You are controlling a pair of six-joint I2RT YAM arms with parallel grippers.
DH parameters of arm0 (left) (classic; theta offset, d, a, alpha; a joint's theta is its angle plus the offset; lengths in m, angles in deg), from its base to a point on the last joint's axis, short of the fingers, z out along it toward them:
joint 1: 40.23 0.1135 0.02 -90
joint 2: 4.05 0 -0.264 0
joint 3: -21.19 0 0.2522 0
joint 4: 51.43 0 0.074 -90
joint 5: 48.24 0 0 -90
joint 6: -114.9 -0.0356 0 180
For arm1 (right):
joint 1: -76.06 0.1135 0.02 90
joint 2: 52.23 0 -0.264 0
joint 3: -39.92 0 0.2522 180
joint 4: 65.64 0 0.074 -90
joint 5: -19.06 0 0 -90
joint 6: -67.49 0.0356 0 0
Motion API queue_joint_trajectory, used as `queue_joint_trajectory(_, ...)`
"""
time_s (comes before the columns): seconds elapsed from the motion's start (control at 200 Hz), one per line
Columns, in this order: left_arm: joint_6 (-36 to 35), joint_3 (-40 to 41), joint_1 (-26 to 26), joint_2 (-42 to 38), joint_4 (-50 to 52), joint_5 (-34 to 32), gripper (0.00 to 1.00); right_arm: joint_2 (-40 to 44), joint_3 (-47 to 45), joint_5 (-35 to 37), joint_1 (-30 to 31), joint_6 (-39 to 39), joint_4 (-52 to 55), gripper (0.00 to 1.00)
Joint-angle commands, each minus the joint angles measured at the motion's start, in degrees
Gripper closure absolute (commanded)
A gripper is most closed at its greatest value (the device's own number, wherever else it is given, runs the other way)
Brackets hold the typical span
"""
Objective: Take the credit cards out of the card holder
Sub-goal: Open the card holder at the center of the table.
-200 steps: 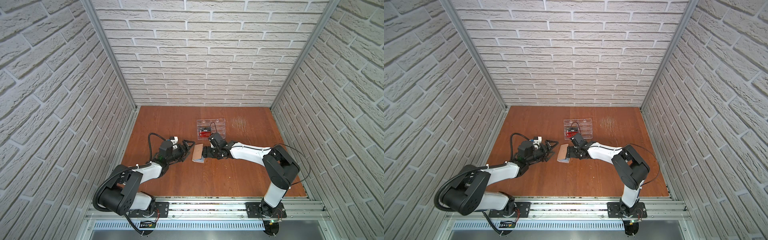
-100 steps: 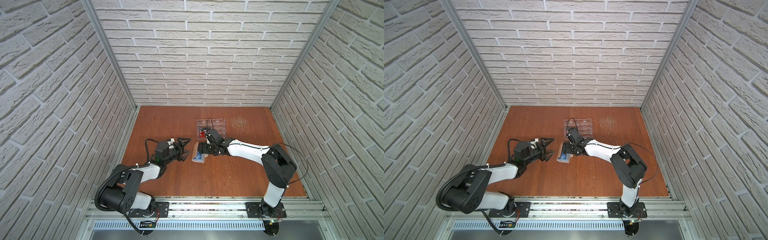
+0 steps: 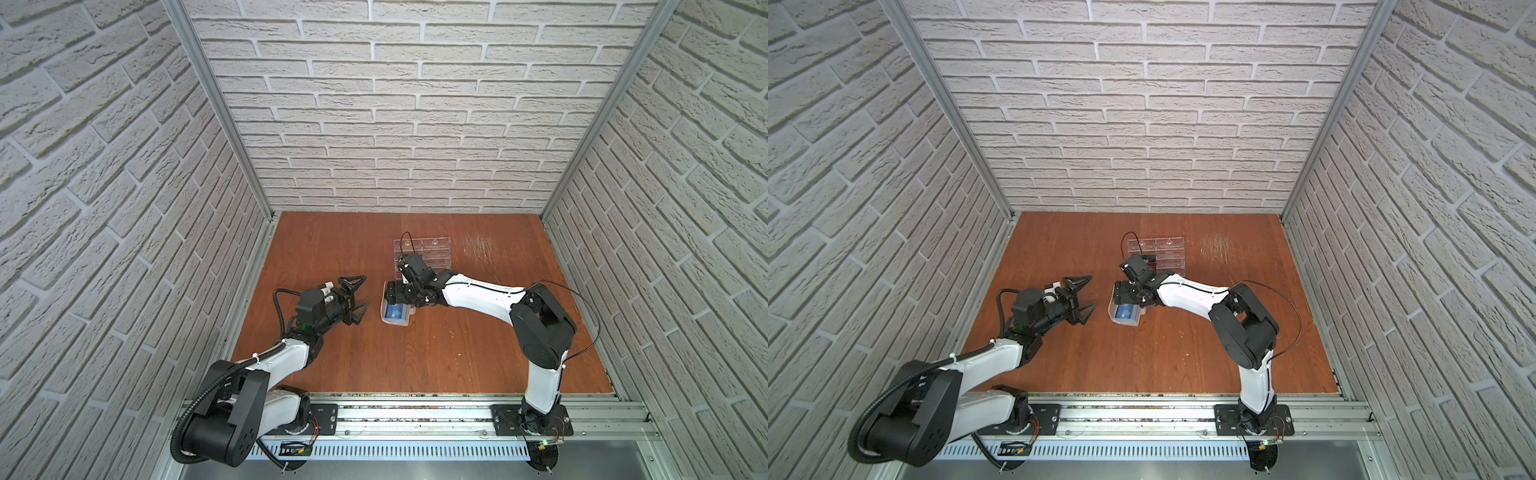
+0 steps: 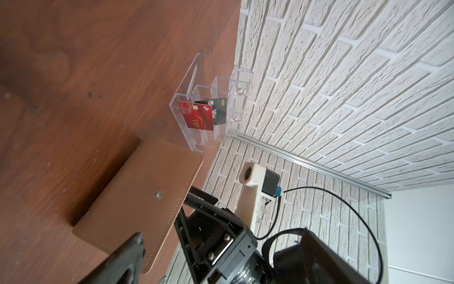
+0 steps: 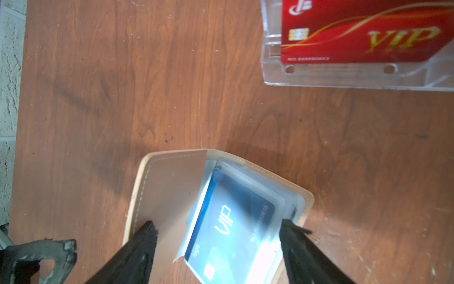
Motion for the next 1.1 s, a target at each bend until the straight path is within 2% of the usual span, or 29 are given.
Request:
queue_joint_trajectory(0.0,-0.29,1.38,1.98,-2.35,0.95,1.03,0.02,-1.6,2.87,1.66,1.35,-0.8,1.78,0.2)
queue_joint_trajectory(0.29,-1.73,2.38,5.79,-5.28,3.46,3.8,0.01,-6.93,7.23,3.41,2.61,-0.37,4.58,0.21)
queue_joint_trajectory(0.63,-2.17,0.46,5.85,-1.57,-0.71,7.06,0.02,-8.99,7.21,4.02,2.87,0.0,4.81,0.24)
queue_joint_trajectory(1.095,-1.74,-3.42,4.89,0.06,0.76,5.99,0.01,-10.36,7.47,4.04,3.48,0.46,4.4,0.28)
